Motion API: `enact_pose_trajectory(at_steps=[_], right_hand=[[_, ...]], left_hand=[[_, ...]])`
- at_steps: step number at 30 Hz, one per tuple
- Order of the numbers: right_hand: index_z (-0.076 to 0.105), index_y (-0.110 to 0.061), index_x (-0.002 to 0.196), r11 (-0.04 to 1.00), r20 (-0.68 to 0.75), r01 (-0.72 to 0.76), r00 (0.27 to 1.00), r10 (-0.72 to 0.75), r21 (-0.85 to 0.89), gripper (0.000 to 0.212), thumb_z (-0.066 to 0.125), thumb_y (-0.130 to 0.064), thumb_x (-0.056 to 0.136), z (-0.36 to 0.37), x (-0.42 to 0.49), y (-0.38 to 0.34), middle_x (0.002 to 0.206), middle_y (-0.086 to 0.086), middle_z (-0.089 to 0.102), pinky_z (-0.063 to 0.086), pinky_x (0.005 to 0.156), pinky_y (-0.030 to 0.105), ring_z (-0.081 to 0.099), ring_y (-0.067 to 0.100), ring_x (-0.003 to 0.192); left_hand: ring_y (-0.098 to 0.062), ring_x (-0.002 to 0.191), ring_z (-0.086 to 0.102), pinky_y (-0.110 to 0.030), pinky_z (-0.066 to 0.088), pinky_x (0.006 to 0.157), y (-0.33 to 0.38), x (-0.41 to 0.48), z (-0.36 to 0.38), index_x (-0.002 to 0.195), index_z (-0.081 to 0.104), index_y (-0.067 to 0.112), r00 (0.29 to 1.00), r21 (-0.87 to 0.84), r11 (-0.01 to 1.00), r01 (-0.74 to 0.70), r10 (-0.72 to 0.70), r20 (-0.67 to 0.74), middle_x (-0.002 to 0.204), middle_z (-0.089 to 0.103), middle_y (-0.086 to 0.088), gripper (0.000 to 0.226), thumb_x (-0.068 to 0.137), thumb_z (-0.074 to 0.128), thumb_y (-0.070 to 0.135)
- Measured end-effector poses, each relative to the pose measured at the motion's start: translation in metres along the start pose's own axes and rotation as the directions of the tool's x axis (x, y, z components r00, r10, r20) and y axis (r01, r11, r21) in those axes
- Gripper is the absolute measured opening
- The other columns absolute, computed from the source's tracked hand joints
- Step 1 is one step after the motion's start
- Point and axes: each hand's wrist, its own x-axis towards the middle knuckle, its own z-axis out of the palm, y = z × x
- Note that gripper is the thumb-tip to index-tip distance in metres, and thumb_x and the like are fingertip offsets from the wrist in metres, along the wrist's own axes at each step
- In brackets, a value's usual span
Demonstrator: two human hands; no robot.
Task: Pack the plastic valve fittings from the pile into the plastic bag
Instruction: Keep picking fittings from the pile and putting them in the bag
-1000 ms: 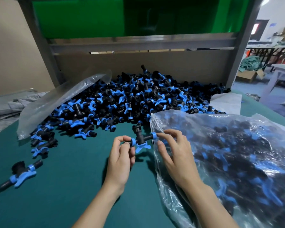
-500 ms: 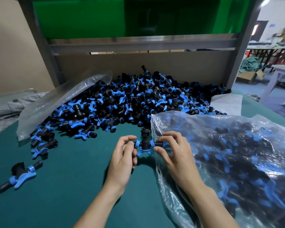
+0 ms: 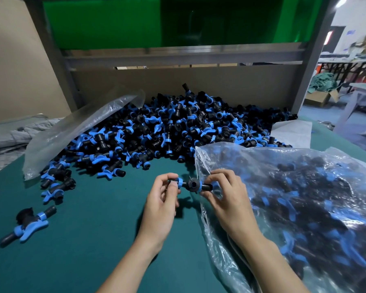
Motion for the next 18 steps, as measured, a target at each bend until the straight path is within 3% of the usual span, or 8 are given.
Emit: enact_pose_trajectory(at_steps=[7,13,18], right_hand=[[0.059,-0.024,0.103,1.0,-0.027,0.029,0.999,-0.029,-0.001,0.024,0.074,-0.024,0.084,-0.002,0.0,-0.002,0.112,-0.01,0.053,0.042,0.082,0.035,0.052,0.015,0.098],[0.065,-0.022,0.103,0.984,-0.104,0.167,0.979,-0.173,-0.065,0.02,0.068,-0.033,0.087,-0.003,0.002,-0.014,0.108,-0.005,0.061,0.043,0.082,0.038,0.056,0.02,0.098],[0.069,-0.021,0.098,0.973,-0.131,0.214,0.966,-0.224,-0.08,0.024,0.066,-0.042,0.087,-0.001,0.002,-0.021,0.105,-0.005,0.064,0.044,0.083,0.037,0.058,0.02,0.098]], left_hand=[[-0.001,0.067,0.055,-0.02,0.044,0.053,-0.005,0.002,-0.001,0.097,0.063,0.041,1.0,0.022,0.999,0.027,-0.027,0.002,0.08,0.065,0.018,0.026,0.102,0.048,0.021],[-0.01,0.063,0.054,-0.023,0.044,0.051,-0.017,0.01,-0.002,0.1,0.064,0.043,0.996,0.083,0.992,0.092,-0.091,-0.016,0.086,0.062,0.013,0.037,0.106,0.037,0.019],[-0.014,0.064,0.055,-0.028,0.046,0.057,-0.026,0.011,-0.001,0.099,0.062,0.041,0.996,0.149,0.985,0.089,-0.091,0.008,0.074,0.062,0.006,0.037,0.104,0.036,0.015]])
